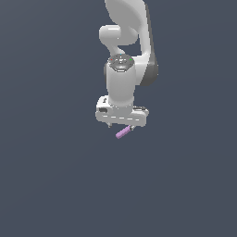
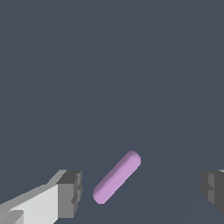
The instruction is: Pick up the object and move it to a goal position.
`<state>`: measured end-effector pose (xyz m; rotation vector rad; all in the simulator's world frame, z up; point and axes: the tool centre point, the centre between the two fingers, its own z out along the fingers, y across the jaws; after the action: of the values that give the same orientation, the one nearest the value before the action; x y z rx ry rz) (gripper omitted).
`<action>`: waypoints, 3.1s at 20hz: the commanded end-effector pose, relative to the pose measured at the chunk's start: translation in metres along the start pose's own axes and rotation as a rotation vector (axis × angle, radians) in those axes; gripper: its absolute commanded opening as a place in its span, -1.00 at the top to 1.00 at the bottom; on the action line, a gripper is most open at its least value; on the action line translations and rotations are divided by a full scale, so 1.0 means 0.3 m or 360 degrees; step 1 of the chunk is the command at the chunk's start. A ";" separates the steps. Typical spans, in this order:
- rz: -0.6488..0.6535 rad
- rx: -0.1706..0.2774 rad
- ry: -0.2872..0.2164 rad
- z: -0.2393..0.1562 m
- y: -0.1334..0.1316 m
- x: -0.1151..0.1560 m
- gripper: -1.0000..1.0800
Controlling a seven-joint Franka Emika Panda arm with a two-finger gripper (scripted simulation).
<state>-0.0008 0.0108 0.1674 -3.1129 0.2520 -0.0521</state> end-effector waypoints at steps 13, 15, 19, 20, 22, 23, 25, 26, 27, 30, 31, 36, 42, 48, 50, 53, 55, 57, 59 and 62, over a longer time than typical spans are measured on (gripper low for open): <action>0.0581 -0.0009 -0.0028 0.175 -0.033 -0.116 -0.92; 0.0664 -0.0013 -0.0031 0.198 -0.035 -0.134 -0.92; 0.0829 -0.0022 -0.0035 0.242 -0.039 -0.170 -0.92; 0.0868 -0.0025 -0.0035 0.252 -0.039 -0.179 -0.92; 0.0940 -0.0029 -0.0036 0.271 -0.040 -0.195 -0.92; 0.0973 -0.0032 -0.0037 0.279 -0.040 -0.202 -0.92; 0.1032 -0.0036 -0.0037 0.294 -0.040 -0.216 -0.92; 0.1058 -0.0038 -0.0037 0.300 -0.040 -0.222 -0.92; 0.1083 -0.0040 -0.0037 0.306 -0.040 -0.227 -0.92; 0.1143 -0.0045 -0.0036 0.321 -0.039 -0.241 -0.92; 0.1159 -0.0046 -0.0036 0.325 -0.039 -0.245 -0.92; 0.1207 -0.0050 -0.0036 0.336 -0.038 -0.256 -0.92; 0.1204 -0.0050 -0.0036 0.345 -0.038 -0.257 -0.92; 0.1208 -0.0051 -0.0036 0.414 -0.035 -0.262 -0.92; 0.1209 -0.0051 -0.0036 0.448 -0.034 -0.264 -0.92; 0.1211 -0.0051 -0.0036 0.483 -0.034 -0.265 -0.92; 0.1211 -0.0051 -0.0036 0.497 -0.035 -0.265 -0.92; 0.1211 -0.0051 -0.0036 0.503 -0.035 -0.264 -0.92; 0.1211 -0.0051 -0.0036 0.504 -0.035 -0.264 1.00; 0.1211 -0.0051 -0.0036 0.504 -0.035 -0.264 1.00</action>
<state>-0.0721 0.0363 0.0142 -2.8135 1.3977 0.0006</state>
